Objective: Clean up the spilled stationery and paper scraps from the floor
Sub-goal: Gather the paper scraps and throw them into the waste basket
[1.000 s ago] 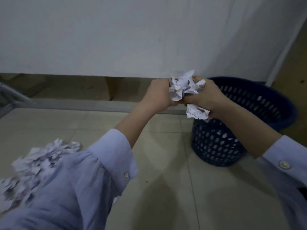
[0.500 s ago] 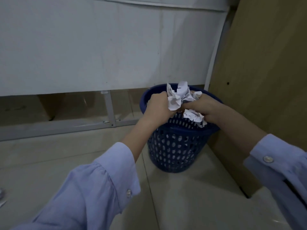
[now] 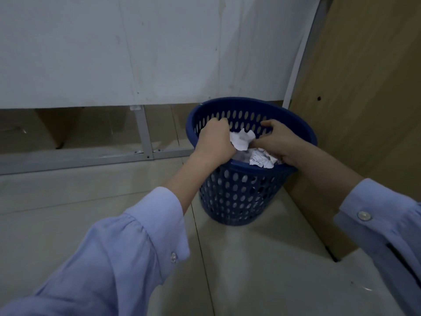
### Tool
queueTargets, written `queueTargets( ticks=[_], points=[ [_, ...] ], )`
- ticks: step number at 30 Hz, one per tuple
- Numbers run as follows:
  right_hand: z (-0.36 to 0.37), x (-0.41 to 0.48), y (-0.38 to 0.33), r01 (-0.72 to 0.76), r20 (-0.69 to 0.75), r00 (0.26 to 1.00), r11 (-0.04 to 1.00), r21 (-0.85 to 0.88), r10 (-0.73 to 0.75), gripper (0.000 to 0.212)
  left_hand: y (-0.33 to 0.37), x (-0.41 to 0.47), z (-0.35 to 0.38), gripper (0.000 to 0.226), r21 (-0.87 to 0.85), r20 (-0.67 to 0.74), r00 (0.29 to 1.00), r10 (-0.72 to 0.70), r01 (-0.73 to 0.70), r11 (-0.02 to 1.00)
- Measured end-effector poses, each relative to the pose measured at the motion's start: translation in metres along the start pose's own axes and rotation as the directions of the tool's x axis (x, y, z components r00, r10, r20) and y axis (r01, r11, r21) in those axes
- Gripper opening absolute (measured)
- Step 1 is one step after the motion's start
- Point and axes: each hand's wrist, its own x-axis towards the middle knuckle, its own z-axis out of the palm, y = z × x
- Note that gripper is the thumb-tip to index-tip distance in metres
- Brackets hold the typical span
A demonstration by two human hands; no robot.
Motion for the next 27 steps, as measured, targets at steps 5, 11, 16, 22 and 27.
queueTargets(
  ticks=[5,11,16,22,27],
  points=[
    [0.001,0.002,0.0,0.042,-0.075,0.996,0.999,0.029,-0.04,0.071,0.003,0.0,-0.004,0.042,0.013,0.006,1.0,0.005,-0.005,1.0],
    [0.009,0.001,-0.004,0.152,-0.272,0.955,0.982,0.116,-0.115,0.03,0.004,-0.012,-0.009,0.041,0.039,-0.035,0.997,0.063,-0.062,0.997],
    [0.027,-0.009,-0.023,0.283,-0.332,0.922,0.932,0.225,-0.199,0.018,-0.001,-0.027,-0.025,0.034,0.091,-0.18,0.977,0.115,-0.099,0.991],
    [0.071,-0.032,-0.05,0.406,-0.293,0.901,0.86,0.31,-0.32,0.015,-0.032,-0.058,-0.064,0.03,0.151,-0.357,0.932,0.062,-0.008,0.988],
    [0.126,-0.056,-0.06,0.39,-0.136,0.921,0.856,0.34,-0.365,0.017,-0.086,-0.126,-0.098,0.029,0.174,-0.395,0.916,-0.076,0.156,0.972]
  ],
)
